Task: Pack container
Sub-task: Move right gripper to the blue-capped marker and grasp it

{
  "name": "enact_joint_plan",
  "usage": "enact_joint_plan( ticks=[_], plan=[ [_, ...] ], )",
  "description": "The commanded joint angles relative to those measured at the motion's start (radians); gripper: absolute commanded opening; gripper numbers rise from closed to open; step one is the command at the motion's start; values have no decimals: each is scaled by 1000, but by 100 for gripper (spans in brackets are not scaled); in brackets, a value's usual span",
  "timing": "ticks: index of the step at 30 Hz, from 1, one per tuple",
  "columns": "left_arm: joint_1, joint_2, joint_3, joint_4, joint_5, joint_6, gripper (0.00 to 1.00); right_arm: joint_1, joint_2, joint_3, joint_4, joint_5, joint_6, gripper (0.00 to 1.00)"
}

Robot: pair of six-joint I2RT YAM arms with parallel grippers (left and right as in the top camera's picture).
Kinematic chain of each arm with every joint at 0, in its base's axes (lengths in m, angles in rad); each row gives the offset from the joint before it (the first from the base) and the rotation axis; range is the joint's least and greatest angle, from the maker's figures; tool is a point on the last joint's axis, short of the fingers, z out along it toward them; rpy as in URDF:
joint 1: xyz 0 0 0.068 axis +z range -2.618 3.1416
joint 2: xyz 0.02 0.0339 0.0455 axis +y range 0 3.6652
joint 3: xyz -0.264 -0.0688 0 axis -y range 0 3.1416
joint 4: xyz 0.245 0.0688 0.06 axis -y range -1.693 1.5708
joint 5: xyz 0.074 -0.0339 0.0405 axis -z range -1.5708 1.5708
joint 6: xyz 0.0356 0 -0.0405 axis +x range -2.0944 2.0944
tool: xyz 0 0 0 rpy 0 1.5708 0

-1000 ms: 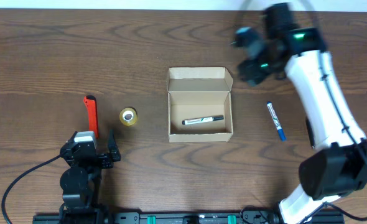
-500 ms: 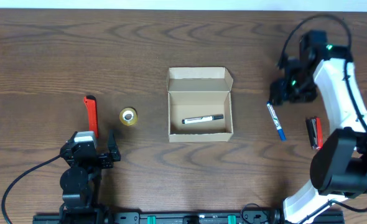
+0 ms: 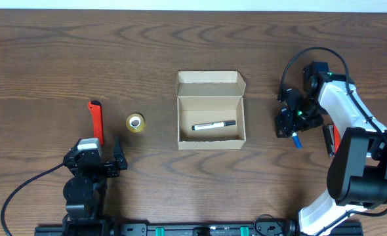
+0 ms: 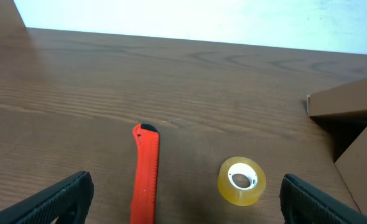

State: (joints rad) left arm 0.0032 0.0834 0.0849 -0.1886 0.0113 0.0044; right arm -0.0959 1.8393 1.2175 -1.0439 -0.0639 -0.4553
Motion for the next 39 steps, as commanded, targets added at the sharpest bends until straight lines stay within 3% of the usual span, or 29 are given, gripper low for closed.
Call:
enact_joint_plan(
  ticks=[1,20,39],
  plan=[
    [-4,0,-22,-23,-11,-8,95,3,-3,-30,30,-15,-92,75],
    [-4,0,-22,-23,-11,-8,95,-17,10,-121,199,-11,-92,78],
    [-4,0,-22,-23,-11,-8,95,-49,48,-124,224,-19,-73,86]
  ],
)
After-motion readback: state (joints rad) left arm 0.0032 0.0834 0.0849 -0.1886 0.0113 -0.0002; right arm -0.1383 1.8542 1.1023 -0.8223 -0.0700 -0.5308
